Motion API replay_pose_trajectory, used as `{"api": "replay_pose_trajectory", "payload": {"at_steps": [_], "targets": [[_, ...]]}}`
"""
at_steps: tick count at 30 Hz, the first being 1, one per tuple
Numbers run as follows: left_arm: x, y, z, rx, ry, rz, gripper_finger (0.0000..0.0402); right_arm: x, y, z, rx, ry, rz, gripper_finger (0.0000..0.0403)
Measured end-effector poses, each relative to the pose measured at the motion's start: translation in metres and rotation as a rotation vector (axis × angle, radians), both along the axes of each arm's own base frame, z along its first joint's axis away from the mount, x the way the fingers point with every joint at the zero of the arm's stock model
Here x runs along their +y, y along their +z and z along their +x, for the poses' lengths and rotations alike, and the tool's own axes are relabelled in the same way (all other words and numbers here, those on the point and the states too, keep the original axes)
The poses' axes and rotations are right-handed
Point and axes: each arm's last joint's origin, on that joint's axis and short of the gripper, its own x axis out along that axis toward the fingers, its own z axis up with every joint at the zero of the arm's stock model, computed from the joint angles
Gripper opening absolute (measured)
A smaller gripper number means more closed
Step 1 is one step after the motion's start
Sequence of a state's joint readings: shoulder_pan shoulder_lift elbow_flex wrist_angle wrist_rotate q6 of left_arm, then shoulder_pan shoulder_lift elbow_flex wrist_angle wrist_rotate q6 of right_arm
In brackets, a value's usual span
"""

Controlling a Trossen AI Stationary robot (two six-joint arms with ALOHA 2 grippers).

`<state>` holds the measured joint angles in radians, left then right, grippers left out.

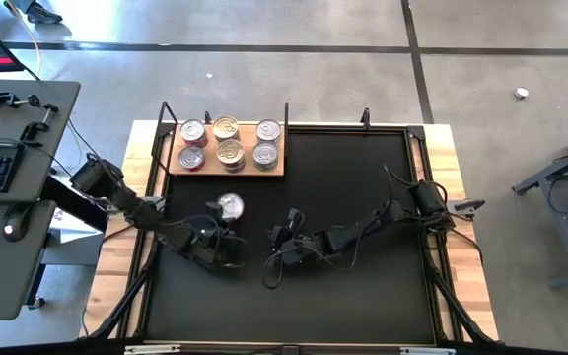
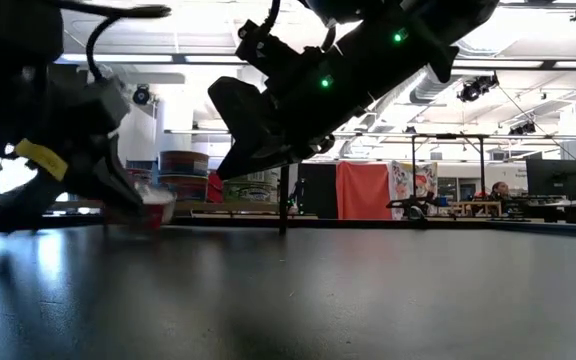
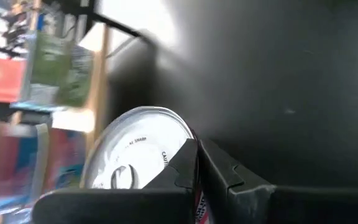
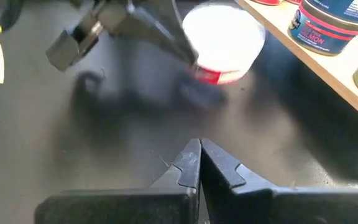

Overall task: Stack canned seafood by type on shelf
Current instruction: Stack the red tuna can on the top of the other red tuna can

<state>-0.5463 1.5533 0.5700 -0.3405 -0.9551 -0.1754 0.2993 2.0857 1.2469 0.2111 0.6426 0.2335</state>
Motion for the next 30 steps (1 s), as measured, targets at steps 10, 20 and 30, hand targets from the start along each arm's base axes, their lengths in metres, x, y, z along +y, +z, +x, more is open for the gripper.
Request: {"api": "replay_pose_trajectory", "payload": {"at_steps": [10,20,30], "targets": [[0.007,0.026,-0.011,0.032,0.19,0.126,0.0,0.001,0.0,0.0,0.007,0.007,-0.009,0.0],[0.045,0.06,-0.02,-0.068,0.419,0.022,0.0,0.001,0.0,0.0,0.009,0.011,-0.014,0.0],[0.092,0.1,-0.032,-0.259,0.604,-0.082,0.0,0.002,0.0,0.0,0.014,0.045,0.012,0.0]]}}
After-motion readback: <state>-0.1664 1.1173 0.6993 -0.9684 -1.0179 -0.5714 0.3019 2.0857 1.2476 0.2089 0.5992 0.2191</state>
